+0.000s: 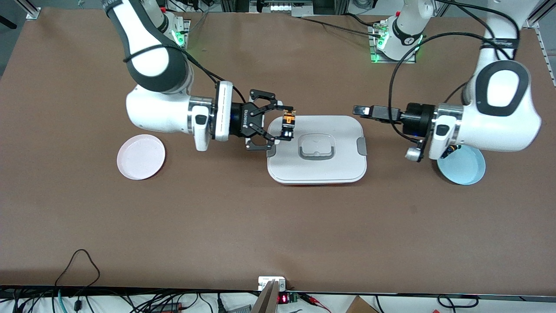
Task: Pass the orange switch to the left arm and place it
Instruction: 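Lift the switch over the box with the right gripper while the left gripper approaches, then close the left gripper on the switch held by the right gripper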
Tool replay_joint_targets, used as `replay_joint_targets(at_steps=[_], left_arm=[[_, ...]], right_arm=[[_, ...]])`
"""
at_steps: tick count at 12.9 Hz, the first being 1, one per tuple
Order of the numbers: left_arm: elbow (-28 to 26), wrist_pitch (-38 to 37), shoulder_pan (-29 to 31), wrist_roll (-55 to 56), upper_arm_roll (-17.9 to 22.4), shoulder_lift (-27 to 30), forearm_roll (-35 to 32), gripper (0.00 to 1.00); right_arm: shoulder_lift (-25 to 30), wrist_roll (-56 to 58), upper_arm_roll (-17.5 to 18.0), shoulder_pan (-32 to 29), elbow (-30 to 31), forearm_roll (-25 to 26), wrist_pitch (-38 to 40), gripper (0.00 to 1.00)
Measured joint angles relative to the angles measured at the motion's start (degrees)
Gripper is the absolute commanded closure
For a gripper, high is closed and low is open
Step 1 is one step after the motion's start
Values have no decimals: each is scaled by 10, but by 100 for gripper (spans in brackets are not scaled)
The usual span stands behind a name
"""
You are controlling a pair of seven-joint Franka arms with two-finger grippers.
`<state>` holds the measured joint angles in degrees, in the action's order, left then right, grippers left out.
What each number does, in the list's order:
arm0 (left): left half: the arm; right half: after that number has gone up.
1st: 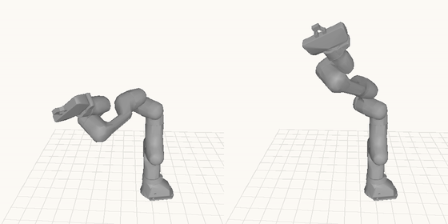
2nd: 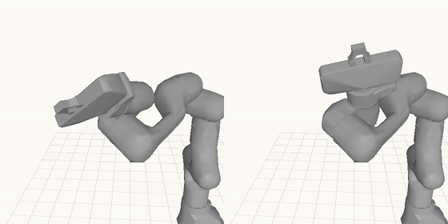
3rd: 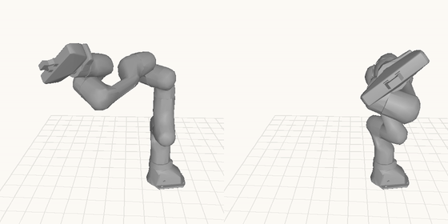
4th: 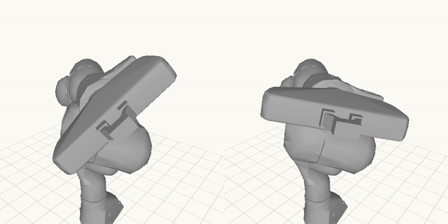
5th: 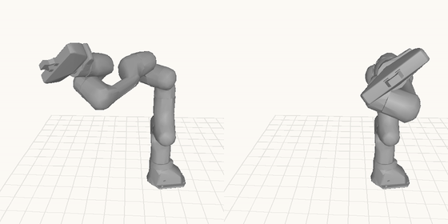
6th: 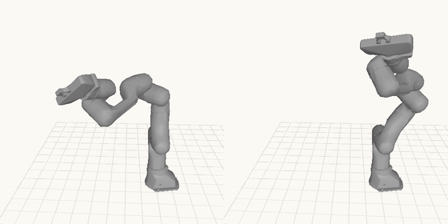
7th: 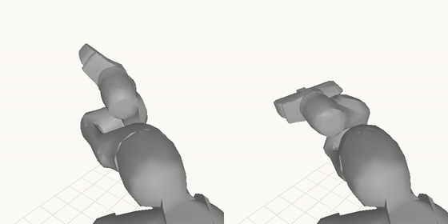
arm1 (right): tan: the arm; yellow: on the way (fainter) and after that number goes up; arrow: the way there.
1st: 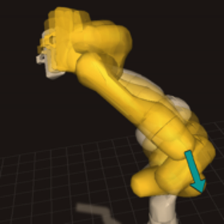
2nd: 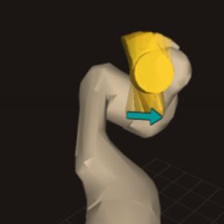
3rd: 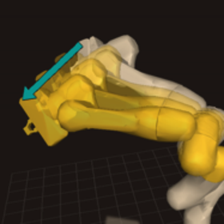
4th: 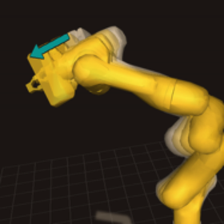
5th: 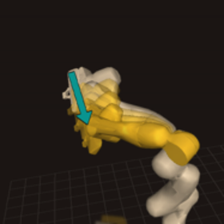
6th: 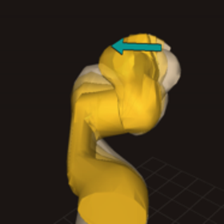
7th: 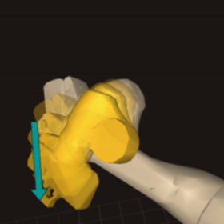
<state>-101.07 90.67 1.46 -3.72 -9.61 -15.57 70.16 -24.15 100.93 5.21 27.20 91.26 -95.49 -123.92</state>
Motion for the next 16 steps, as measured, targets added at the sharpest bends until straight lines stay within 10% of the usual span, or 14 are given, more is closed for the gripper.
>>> replay_joint_targets(at_steps=[5, 16], left_arm=[[-30, 63, 0, -76, -16, 5, 85, 0], [-74, 148, 1, -109, -99, 27, 155, 27]], right_arm=[[-22, 58, 0, 37, 0, -95, 0, 92], [-23, 61, -1, 55, 0, -99, -33, 92]])
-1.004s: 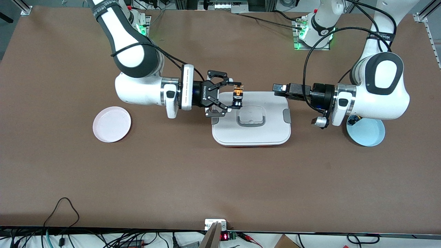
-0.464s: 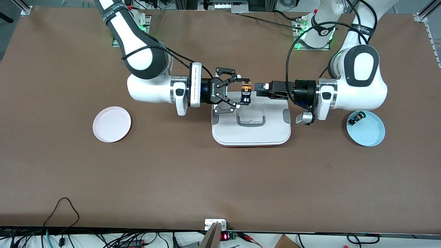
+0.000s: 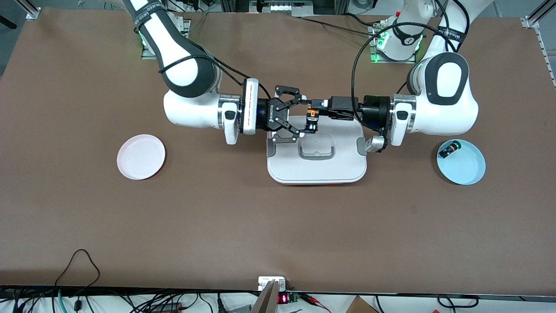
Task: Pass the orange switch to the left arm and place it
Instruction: 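Close the left gripper on the switch held by the right gripper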
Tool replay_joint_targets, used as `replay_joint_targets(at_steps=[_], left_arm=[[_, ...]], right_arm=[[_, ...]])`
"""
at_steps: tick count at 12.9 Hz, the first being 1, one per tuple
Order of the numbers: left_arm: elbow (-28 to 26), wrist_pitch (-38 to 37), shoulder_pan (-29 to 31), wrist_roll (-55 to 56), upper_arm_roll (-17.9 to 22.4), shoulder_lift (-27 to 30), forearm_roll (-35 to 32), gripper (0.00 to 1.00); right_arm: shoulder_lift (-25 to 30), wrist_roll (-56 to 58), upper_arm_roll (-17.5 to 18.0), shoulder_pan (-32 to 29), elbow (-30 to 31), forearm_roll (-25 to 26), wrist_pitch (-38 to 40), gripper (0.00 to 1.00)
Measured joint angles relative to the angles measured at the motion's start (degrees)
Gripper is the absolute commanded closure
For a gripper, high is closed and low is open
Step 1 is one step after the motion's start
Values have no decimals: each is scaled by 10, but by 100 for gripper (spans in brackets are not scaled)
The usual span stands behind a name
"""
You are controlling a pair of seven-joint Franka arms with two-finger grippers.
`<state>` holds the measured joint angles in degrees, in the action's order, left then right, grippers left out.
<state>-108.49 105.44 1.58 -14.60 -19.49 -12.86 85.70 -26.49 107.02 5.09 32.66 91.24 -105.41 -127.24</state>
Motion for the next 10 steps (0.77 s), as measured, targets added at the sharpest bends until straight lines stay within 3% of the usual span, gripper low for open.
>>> replay_joint_targets(at_steps=[2, 5, 6, 7, 10], left_arm=[[-3, 12, 1, -18, 0, -1, 8, 29], [-11, 25, 1, -48, 0, -6, 12, 65], [-11, 25, 1, -50, -1, -6, 15, 73], [-11, 26, 2, -50, 0, -5, 21, 77], [-11, 26, 2, -51, 0, -5, 22, 77]], right_arm=[[0, 0, 0, 3, 0, 0, -5, 92], [0, 0, -2, 3, 0, 0, -6, 92], [0, 0, -3, 3, 0, 0, -7, 92], [-1, 0, -4, 3, 1, 0, -7, 92], [-1, 0, -4, 3, 1, -1, -7, 92]])
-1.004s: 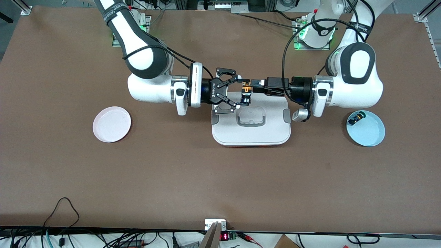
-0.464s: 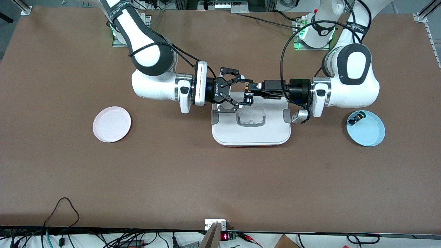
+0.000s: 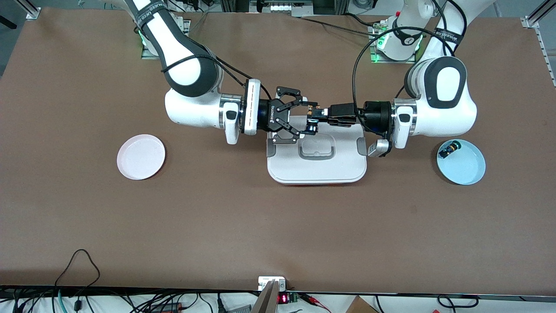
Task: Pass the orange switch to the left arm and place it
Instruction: 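Open the right gripper and pull it back while the left gripper holds the switch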
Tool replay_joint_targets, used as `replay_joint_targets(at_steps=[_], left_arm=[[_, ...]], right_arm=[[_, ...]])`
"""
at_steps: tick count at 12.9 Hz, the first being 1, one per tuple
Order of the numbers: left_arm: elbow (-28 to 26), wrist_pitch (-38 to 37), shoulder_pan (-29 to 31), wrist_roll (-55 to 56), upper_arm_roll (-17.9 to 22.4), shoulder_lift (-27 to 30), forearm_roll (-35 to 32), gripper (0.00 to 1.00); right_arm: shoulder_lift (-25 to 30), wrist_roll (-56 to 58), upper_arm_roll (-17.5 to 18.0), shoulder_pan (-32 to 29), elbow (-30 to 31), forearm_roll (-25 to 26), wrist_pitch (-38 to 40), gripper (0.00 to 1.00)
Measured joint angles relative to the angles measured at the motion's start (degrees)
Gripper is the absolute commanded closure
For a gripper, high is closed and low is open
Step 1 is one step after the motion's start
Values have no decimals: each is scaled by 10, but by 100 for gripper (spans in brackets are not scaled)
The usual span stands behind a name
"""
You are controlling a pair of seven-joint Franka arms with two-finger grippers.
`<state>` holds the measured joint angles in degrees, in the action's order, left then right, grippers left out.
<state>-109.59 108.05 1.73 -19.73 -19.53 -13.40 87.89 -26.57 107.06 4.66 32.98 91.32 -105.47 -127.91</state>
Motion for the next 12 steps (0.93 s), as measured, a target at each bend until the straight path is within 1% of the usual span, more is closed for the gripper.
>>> replay_joint_targets(at_steps=[1, 2, 3, 4, 7, 12], left_arm=[[0, 0, 0, 0, 0, 0, 0, 77], [0, 0, 0, 0, 0, 0, 0, 77], [0, 0, 0, -1, 0, 0, 0, 77], [0, 0, 0, -1, 0, 0, 0, 77], [0, 1, 0, -2, -1, 0, 0, 77], [0, 1, 0, -3, -2, 1, -2, 79]], right_arm=[[0, 0, 0, 0, 0, 0, 0, 92], [0, 0, 0, 0, 0, 0, 0, 89], [0, 1, 0, 0, 0, 0, 0, 49], [0, 1, 0, 0, 0, 0, 0, 0], [1, -3, 0, 5, -4, -5, -23, 0], [4, -6, -2, 6, -6, -6, -33, 0]])
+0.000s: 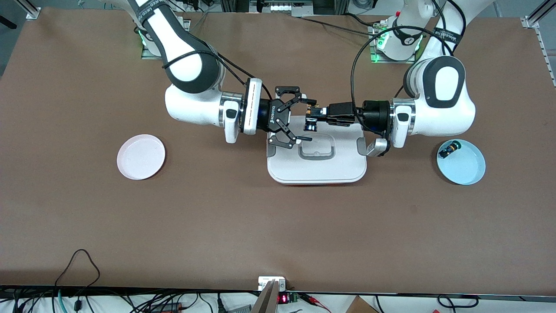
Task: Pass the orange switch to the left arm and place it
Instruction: 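Open the right gripper and pull it back while the left gripper holds the switch, then carry the switch to the blue dish with the left gripper while the right gripper retracts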
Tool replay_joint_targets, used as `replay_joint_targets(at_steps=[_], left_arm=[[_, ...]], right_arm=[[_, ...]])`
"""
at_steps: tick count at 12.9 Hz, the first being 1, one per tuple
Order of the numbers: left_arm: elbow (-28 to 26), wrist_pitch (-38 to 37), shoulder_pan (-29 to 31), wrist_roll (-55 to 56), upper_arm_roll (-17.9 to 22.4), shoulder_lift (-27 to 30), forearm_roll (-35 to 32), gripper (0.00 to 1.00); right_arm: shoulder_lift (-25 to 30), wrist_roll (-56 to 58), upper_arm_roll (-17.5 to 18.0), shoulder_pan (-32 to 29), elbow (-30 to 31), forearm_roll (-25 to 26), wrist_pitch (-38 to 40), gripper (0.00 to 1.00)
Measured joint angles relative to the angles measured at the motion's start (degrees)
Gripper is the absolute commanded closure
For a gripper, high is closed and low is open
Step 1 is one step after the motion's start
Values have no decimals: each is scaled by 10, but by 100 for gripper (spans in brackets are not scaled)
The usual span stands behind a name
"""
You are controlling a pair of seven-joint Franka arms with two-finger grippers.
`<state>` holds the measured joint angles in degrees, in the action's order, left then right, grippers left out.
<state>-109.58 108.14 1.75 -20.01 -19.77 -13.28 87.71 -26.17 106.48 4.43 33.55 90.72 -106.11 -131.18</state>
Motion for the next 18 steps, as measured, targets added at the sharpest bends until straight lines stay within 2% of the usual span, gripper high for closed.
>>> replay_joint_targets(at_steps=[2, 7, 11, 14, 16, 18], left_arm=[[3, 9, 1, 0, 1, 0, -17, 79], [6, 9, 7, 0, 2, 1, -111, 78], [20, -10, 37, 0, 4, 0, -292, 77], [60, -60, 44, -2, 4, 0, -502, 77], [91, -91, 44, -10, 3, 1, -640, 77], [98, -102, 45, -57, 3, 1, -761, 76]], right_arm=[[3, 0, -1, -5, 2, 0, 0, 0], [25, -17, -7, -48, 42, 2, 0, 0], [52, -115, -8, -67, 82, 54, -1, 0], [74, -232, -8, -87, 93, 119, -2, 0], [88, -341, -8, -93, 100, 175, -2, 0], [102, -460, -8, -103, 105, 267, -2, 0]])
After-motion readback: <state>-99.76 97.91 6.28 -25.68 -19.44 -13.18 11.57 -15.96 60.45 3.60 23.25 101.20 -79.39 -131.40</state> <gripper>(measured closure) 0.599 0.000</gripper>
